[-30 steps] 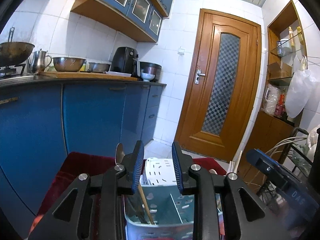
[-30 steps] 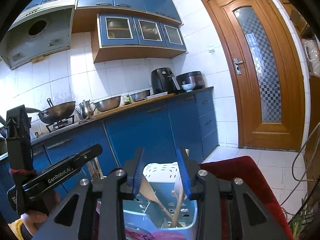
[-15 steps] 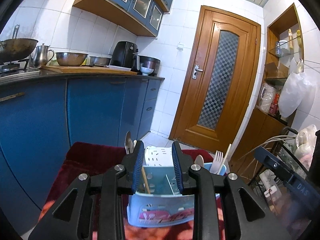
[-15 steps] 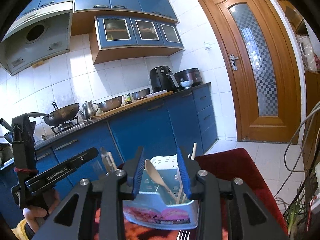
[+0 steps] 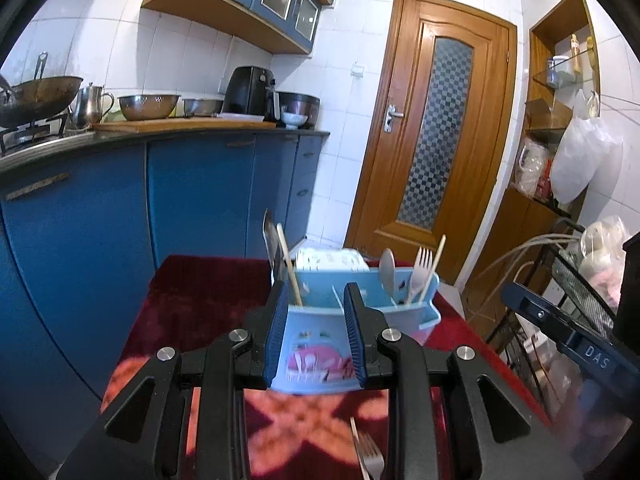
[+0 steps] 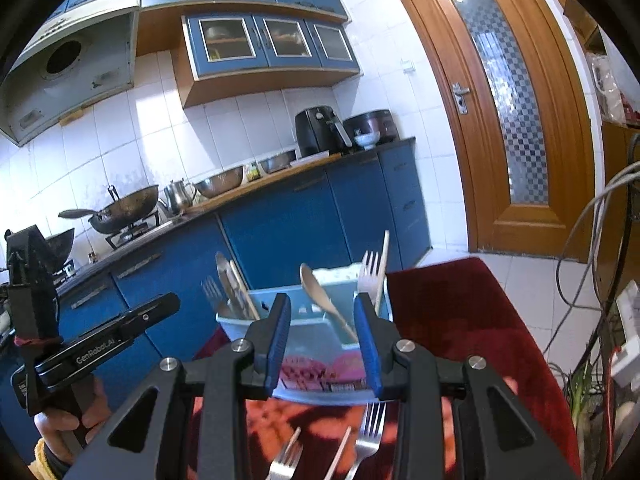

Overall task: Organize utensils
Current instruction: 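Withdraw both open tools from the holder back over the table utensils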

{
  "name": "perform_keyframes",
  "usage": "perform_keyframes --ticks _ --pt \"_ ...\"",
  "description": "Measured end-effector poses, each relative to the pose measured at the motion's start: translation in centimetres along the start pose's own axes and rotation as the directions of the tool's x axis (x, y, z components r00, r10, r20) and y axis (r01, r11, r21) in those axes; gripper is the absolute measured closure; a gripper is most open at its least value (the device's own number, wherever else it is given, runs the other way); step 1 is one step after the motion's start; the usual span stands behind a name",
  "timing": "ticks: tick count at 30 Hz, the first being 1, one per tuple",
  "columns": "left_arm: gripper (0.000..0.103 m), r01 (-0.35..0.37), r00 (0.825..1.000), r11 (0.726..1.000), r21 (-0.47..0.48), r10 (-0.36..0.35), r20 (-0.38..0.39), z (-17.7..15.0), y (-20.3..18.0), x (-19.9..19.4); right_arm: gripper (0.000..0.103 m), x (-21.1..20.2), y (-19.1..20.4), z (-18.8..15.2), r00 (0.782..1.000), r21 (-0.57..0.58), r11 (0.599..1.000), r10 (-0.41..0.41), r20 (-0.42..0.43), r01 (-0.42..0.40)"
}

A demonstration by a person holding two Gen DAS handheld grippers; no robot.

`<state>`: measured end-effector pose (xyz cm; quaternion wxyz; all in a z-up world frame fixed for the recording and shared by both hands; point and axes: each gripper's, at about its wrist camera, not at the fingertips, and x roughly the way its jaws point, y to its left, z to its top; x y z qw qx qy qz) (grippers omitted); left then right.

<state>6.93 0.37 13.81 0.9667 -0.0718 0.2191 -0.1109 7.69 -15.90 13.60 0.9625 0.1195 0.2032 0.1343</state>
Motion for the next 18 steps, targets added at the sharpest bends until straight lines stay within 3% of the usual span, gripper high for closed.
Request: perform_keyframes --ticks 9,18 --pt "0.075 0.000 0.996 1.000 -0.013 -0.001 -0.092 -3.0 0.5 -0.5 0.067 0.1 0.2 -3.5 0.992 0.007 1.000 -0.023 -0.121 0.024" --pt "0.075 -0.047 0.984 0.999 -0.007 0.045 -0.171 -5.9 1.7 -0.2 0.067 0.7 0.6 -6.8 0.976 0.045 0.999 -0.011 -0.216 0.021"
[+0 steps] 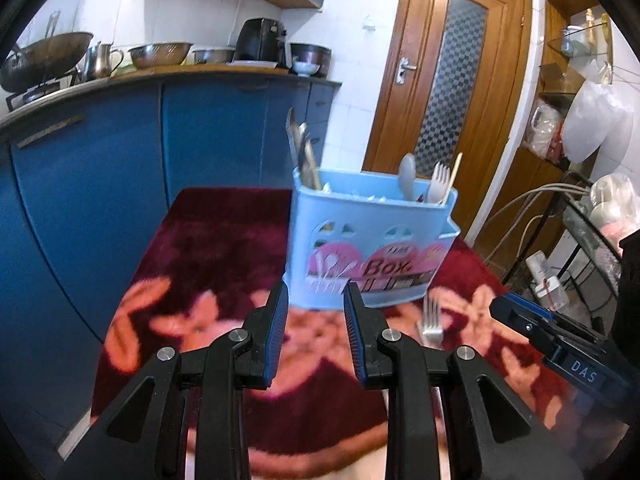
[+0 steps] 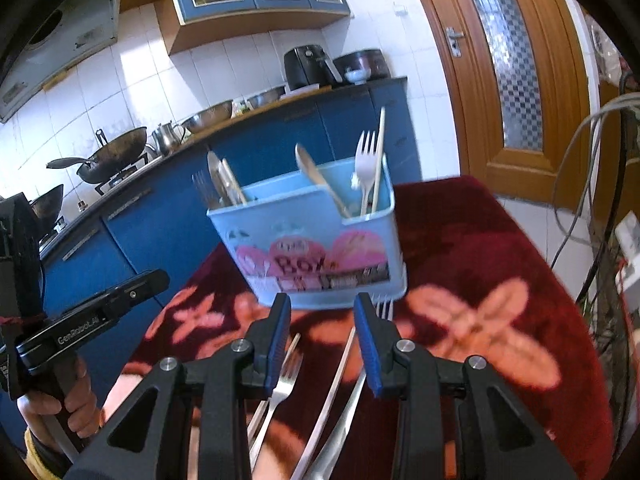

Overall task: Organize utensils
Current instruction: 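Withdraw both open tools from the holder back over the table utensils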

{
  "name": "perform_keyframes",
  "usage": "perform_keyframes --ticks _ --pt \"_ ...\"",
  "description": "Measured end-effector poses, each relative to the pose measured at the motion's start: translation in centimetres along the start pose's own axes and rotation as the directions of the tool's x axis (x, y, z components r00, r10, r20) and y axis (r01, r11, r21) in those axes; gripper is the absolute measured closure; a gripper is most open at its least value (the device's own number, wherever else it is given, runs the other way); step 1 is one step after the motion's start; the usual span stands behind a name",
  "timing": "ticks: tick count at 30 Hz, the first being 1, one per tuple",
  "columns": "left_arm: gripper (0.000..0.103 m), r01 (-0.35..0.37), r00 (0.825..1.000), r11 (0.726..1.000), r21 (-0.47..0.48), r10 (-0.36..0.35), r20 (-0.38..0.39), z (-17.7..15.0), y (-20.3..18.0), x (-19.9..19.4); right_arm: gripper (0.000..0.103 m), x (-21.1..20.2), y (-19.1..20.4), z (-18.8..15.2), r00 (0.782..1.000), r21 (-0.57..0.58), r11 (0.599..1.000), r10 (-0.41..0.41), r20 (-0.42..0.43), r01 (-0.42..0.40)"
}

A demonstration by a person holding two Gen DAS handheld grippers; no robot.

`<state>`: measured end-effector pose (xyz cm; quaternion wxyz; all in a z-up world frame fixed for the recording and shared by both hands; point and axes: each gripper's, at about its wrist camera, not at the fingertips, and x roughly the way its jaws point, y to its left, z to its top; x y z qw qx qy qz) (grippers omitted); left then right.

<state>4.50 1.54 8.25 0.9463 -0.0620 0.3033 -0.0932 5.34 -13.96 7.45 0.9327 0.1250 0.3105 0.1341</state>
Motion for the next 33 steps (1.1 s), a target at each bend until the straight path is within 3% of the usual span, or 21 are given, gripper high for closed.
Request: perform_keyframes --ticks 7,20,33 --pt "0.075 -0.051 0.997 0.999 -0.017 0.051 -0.050 -1.6 1.9 0.6 0.067 1.7 1.3 -2.1 0.997 -0.001 1.000 0.018 -0.080 -0.018" --pt "0.074 -0.068 0.990 0.996 -0.066 0.059 -0.127 -4.2 4.1 2.1 0.067 5.6 3.1 -4.7 0.971 0.020 1.000 0.021 -0.237 -0.017" --pt "0.075 -0.068 0.990 0.995 -0.080 0.057 -0.129 -4.6 4.6 2.4 0.061 7.9 3.5 -5.4 0.959 0.004 0.999 -0.033 -0.283 0.036"
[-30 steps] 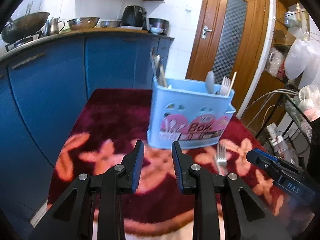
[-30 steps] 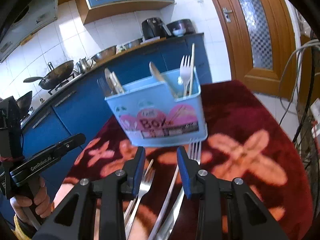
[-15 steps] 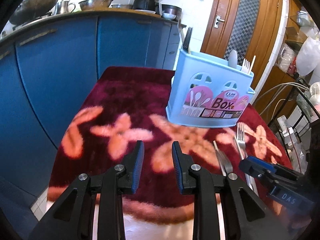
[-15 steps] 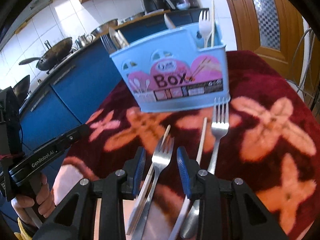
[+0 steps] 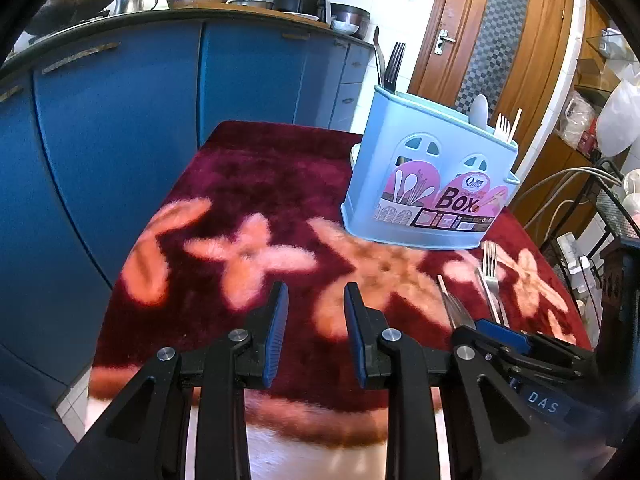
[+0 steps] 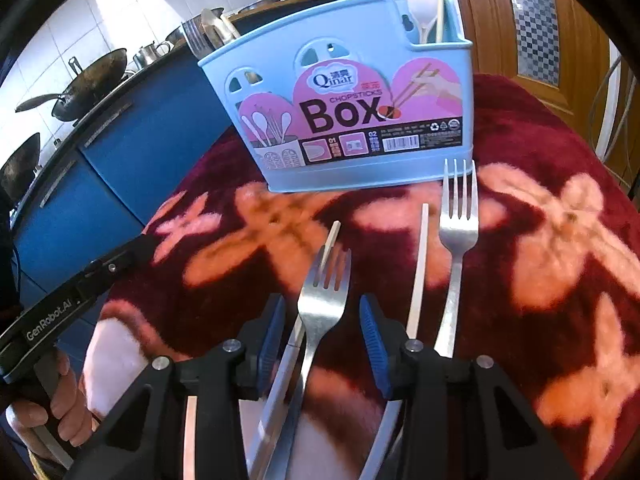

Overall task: Organize utensils
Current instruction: 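Withdraw both open tools from the holder back over the table utensils, then grasp a silver fork with the right tool while the left tool grasps a wooden chopstick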

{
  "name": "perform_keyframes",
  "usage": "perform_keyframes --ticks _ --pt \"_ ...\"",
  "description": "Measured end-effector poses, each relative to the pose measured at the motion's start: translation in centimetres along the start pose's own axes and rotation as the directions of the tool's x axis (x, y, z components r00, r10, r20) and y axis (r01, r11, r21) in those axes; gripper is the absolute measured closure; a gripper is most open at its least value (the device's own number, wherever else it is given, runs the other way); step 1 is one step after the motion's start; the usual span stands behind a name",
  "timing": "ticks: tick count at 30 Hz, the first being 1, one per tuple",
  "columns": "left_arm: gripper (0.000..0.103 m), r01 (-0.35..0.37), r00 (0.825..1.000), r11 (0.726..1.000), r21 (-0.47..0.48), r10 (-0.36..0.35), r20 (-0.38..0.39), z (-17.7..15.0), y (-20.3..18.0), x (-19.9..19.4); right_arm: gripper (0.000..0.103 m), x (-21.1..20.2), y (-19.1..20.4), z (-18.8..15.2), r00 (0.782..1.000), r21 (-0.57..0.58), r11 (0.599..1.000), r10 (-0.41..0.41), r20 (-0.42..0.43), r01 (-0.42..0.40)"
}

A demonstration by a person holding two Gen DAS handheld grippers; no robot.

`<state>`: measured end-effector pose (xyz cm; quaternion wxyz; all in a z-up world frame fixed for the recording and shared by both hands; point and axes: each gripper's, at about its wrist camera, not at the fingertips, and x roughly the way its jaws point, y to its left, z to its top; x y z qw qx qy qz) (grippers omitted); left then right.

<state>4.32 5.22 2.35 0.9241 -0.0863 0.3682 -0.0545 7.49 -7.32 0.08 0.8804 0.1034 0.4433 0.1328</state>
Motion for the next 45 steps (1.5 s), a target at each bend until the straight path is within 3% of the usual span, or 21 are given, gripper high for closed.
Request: perform_keyframes --ticks 2,3,11,23,30,38,45 --pt "0.074 0.001 1.000 1.000 0.003 -0.001 0.000 0.0 -0.1 0.0 0.066 0.1 0.0 0.0 1.000 -0.001 1.000 -0.016 0.007 0.016" --pt "0.074 0.001 1.000 1.000 0.006 -0.001 0.000 0.0 -0.2 -0.1 0.075 0.0 -0.1 0.1 1.000 -0.001 1.000 -0.018 0.011 0.018" --pt "0.075 0.011 1.000 1.000 0.022 -0.011 -0.009 0.0 -1.0 0.1 0.076 -1.5 -1.8 0.2 0.996 0.066 0.995 0.068 0.062 -0.072" --pt "0.074 0.102 0.992 0.994 0.048 -0.098 -0.079 -0.2 -4.1 1.2 0.076 -4.5 -4.0 0.6 0.983 0.101 0.991 0.068 0.172 -0.087" --pt "0.075 0.171 0.973 0.983 0.067 -0.157 -0.171 -0.7 -6.9 3.4 0.076 -5.5 -5.9 0.7 0.979 0.121 0.992 0.011 0.205 -0.036" --pt "0.075 0.226 0.941 0.972 0.065 -0.201 -0.272 -0.8 -9.5 6.2 0.075 -4.8 -8.1 0.5 0.984 0.174 0.985 -0.039 0.174 0.008" --pt "0.075 0.217 0.931 0.971 0.097 -0.175 -0.321 0.3 -11.2 8.2 0.074 -3.5 -9.1 0.4 0.990 0.192 0.981 -0.065 0.124 0.040"
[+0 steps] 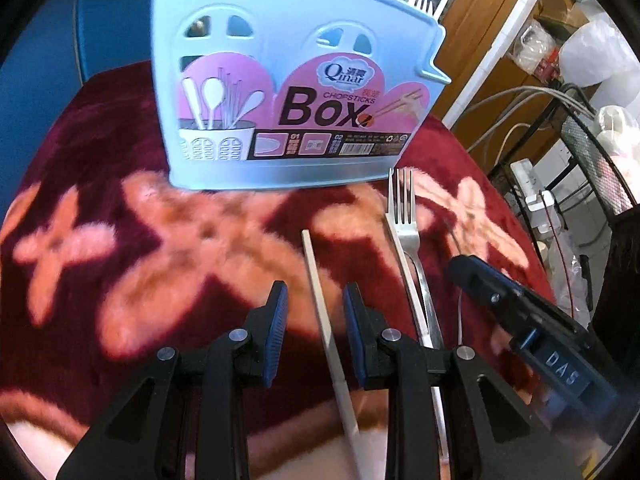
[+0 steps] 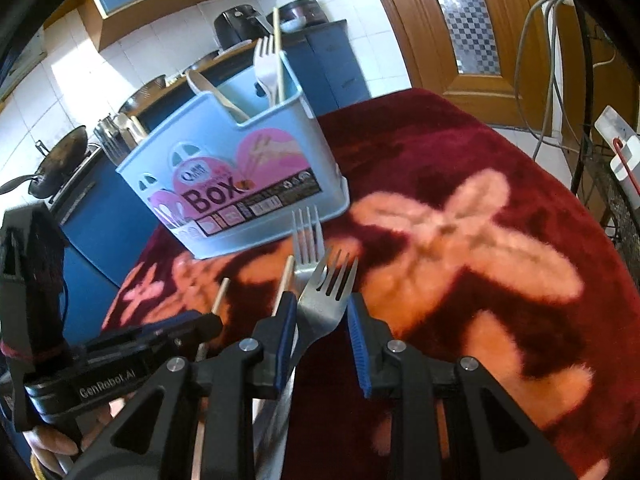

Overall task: Organize utensils
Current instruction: 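Grasp a silver fork with the right tool while the left tool grasps a wooden chopstick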

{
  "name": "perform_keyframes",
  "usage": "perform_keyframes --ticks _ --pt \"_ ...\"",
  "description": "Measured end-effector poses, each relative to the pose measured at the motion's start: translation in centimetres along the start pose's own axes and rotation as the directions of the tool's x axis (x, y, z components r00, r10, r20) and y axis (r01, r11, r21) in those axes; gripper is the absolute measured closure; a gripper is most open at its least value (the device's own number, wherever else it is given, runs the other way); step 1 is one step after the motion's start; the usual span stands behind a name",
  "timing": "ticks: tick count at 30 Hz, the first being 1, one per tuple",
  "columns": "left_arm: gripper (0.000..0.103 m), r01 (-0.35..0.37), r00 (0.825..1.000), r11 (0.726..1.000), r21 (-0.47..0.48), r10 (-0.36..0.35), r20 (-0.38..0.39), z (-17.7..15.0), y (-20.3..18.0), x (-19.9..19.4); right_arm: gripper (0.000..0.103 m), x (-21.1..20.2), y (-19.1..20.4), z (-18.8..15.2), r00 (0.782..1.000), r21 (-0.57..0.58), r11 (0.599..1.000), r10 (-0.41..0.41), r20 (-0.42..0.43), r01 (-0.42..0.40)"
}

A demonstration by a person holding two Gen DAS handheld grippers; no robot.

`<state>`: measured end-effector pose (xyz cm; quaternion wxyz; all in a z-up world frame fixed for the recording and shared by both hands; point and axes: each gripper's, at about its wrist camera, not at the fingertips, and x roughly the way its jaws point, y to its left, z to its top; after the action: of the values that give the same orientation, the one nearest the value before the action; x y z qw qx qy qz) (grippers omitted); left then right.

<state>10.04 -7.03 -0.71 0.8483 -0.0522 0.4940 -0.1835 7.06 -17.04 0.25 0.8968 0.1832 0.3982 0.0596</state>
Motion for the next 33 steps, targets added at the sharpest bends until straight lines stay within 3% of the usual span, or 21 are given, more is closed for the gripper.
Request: perform_keyframes --ticks 2,5,9,12,18,22,23,28,33 --pt "0.088 -0.013 1.000 1.000 0.006 0.013 -0.008 0.4 -0.1 0.4 0.074 0.2 -0.4 -0.1 1.000 0.011 1.000 -0.001 -0.011 0.001" --pt "0.098 -0.005 1.000 1.000 0.010 0.005 -0.012 0.7 0.0 0.7 0.074 0.3 -0.9 0.0 1.000 0.027 1.000 0.016 -0.022 -0.015" --pt "0.099 0.038 0.999 0.999 -0.011 -0.038 0.004 0.7 0.4 0.3 0.073 0.5 -1.4 0.4 0.997 0.046 0.997 0.058 -0.047 -0.056" --pt "0.099 0.066 0.997 0.997 -0.031 -0.064 0.043 0.6 1.0 -0.5 0.066 0.6 -2.1 0.8 0.991 0.084 0.990 0.117 -0.069 -0.111" --pt "0.100 0.068 0.992 0.997 -0.041 -0.063 0.108 0.6 2.0 -2.4 0.064 1.4 -1.5 1.5 0.985 0.063 0.992 0.116 -0.129 -0.108" --pt "0.100 0.084 0.988 0.995 -0.051 -0.077 0.131 0.7 2.4 -3.2 0.064 2.0 -2.6 2.2 0.968 0.155 0.972 0.200 -0.153 -0.176" --pt "0.100 0.086 0.987 0.995 -0.052 -0.078 0.138 0.7 2.5 -3.4 0.065 2.1 -2.9 2.4 0.965 0.168 0.968 0.212 -0.154 -0.186" --pt "0.101 0.093 0.983 0.994 -0.056 -0.083 0.162 0.8 2.8 -4.3 0.093 2.5 -3.3 2.5 0.960 0.169 0.966 0.224 -0.165 -0.197" --pt "0.101 0.100 0.978 0.993 -0.054 -0.089 0.187 0.8 2.8 -5.3 0.096 1.7 -2.4 2.5 0.960 0.132 0.968 0.233 -0.152 -0.214"
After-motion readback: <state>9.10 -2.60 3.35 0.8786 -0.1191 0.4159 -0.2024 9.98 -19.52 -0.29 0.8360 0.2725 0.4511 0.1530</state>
